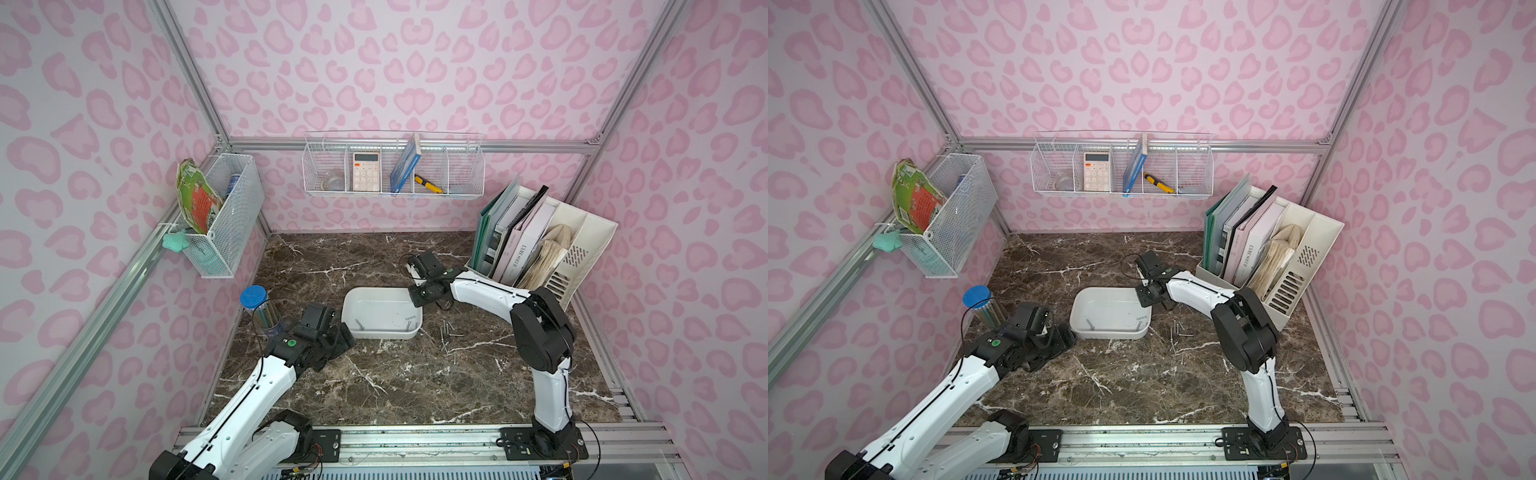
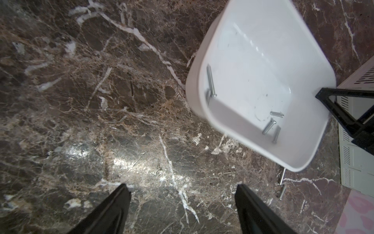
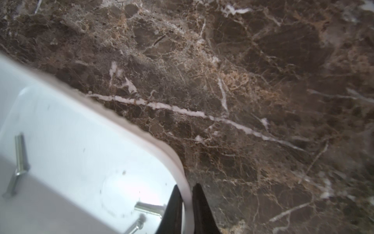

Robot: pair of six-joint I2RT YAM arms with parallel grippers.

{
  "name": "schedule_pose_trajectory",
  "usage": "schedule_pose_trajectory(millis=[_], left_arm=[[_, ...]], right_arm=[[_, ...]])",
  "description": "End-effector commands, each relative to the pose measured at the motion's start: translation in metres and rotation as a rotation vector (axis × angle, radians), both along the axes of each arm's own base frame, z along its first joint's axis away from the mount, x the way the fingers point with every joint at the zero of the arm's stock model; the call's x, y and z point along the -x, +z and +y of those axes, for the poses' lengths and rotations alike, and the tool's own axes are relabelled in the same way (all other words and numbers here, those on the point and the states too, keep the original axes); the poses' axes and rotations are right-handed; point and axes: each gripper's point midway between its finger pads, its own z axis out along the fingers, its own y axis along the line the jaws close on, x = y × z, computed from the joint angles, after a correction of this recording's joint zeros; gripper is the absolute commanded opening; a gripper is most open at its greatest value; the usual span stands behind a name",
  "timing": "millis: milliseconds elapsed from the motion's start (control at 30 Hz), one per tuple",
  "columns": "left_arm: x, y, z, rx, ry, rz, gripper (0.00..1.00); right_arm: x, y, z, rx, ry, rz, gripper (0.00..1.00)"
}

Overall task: Take out the screws from the storage box
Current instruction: Adjust the storage box at the center of the board.

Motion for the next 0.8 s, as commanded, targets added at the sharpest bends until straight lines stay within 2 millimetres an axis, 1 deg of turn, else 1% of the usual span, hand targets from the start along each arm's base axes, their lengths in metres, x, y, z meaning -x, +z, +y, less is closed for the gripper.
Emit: schedule_pose_trajectory(millis=[0,33,100,167,267,300,367,500,567,600,700,767], left_arm=[[0.005,0.001,0.008,-0.047,0.006,0.018,0.86],[0.005,0.003,0.010,-0.055,0.011,0.017,0.86],[0.005,0.010,0.014,-0.070,0.016,0.007,0.86],[0.005,0.021,0.016,-0.081,0.020,-0.015,0.86],[0.005,0.041,0.020,-0.093,0.021,-0.058,0.86],[0.005,0.047,0.021,-0.094,0.018,-0.072,0.86],[0.006,0.053,0.023,-0.098,0.019,-0.084,0.86],[0.007,0.056,0.025,-0.101,0.031,-0.087,0.86],[0.006,0.056,0.024,-0.097,0.030,-0.088,0.86],[0.005,0.057,0.023,-0.093,0.029,-0.088,0.86],[0.002,0.058,0.021,-0.089,0.027,-0.091,0.87],[-0.001,0.058,0.020,-0.086,0.026,-0.090,0.86]], right_arm=[[0.018,-0.008,-0.003,0.023,0.032,0.097,0.03],[0.020,-0.008,-0.003,0.020,0.038,0.111,0.00],[0.026,-0.006,0.003,-0.006,0.065,0.130,0.00],[0.030,-0.004,0.006,-0.042,0.083,0.158,0.00],[0.036,-0.006,0.008,-0.126,0.096,0.253,0.00],[0.040,-0.005,0.011,-0.163,0.114,0.289,0.00],[0.047,-0.003,0.015,-0.222,0.148,0.337,0.00],[0.057,-0.002,0.014,-0.290,0.179,0.398,0.00],[0.062,-0.002,0.015,-0.359,0.196,0.431,0.00],[0.062,-0.002,0.012,-0.384,0.189,0.437,0.00],[0.065,-0.005,0.009,-0.395,0.183,0.447,0.00],[0.063,-0.008,0.007,-0.402,0.167,0.452,0.00]])
